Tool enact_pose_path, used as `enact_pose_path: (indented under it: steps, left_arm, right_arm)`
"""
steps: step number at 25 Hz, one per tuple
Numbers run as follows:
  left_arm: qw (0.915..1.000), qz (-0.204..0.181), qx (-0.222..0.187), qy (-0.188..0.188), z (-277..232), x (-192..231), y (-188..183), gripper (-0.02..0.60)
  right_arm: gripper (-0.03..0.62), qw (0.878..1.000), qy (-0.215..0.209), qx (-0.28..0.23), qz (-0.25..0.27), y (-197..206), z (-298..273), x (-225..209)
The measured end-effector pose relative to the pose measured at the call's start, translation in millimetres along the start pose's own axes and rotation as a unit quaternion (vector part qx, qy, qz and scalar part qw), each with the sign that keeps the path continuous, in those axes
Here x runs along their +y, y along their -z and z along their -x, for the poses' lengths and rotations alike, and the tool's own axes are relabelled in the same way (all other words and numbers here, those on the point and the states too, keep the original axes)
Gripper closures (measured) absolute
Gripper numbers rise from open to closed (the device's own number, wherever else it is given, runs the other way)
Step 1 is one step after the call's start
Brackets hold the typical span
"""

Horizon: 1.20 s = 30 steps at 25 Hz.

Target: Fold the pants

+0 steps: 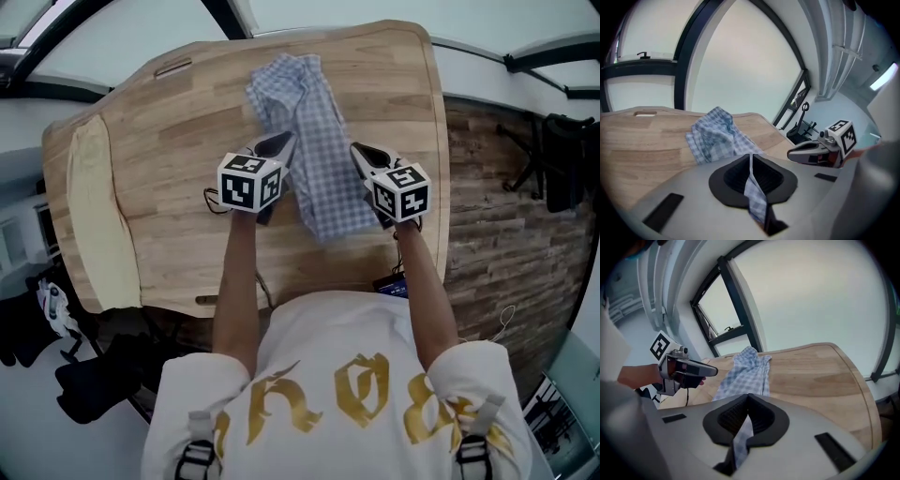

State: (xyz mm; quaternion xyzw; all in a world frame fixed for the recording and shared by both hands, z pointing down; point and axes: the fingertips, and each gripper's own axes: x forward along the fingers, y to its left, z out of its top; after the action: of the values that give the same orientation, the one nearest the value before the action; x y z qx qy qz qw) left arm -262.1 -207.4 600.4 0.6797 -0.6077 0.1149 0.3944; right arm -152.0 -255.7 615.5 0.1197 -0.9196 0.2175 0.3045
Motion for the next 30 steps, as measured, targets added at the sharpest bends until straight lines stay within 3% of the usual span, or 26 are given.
enact_pose_path:
  steps: [6, 10, 14, 18, 22, 25, 28, 30]
  left_arm:
    - [0.9991, 0.042, -0.004, -0.003, 27, -24, 30, 0.535]
    - [0.9983, 0.047, -0.021, -0.026, 50, -48, 47, 0.535]
    - [0.9957, 0.045, -0.045, -0.067, 77, -81, 62, 0.535]
    - [0.9885, 0.033, -0.073, -0.129, 109, -114, 80, 0.535]
    - [0.9817, 0.068, -0.13, -0.121, 143, -161, 91, 0.537]
    - [0.9732, 0.06, -0.173, -0.139, 173, -192, 94, 0.537]
    - [0.9605, 0.058, -0.219, -0.162, 207, -215, 99, 0.537]
    - [0.9571, 0.055, -0.228, -0.17, 223, -229, 112, 0.537]
  right_arm:
    - [0.571, 1.0, -0.018, 0.015, -0.001, 39, 35, 20]
    - [0.571, 0.999, -0.043, -0.012, 0.015, 41, 64, 37]
    - [0.571, 0.997, -0.033, -0.026, 0.061, 54, 103, 49]
    - [0.571, 0.994, -0.036, -0.058, 0.086, 72, 158, 62]
    - [0.571, 0.992, -0.037, -0.104, 0.054, 85, 212, 59]
    - [0.571, 0.99, -0.038, -0.135, 0.029, 92, 250, 56]
    - [0.571, 0.986, -0.028, -0.162, 0.037, 95, 284, 55]
    - [0.571, 0.982, -0.022, -0.183, 0.032, 95, 306, 52]
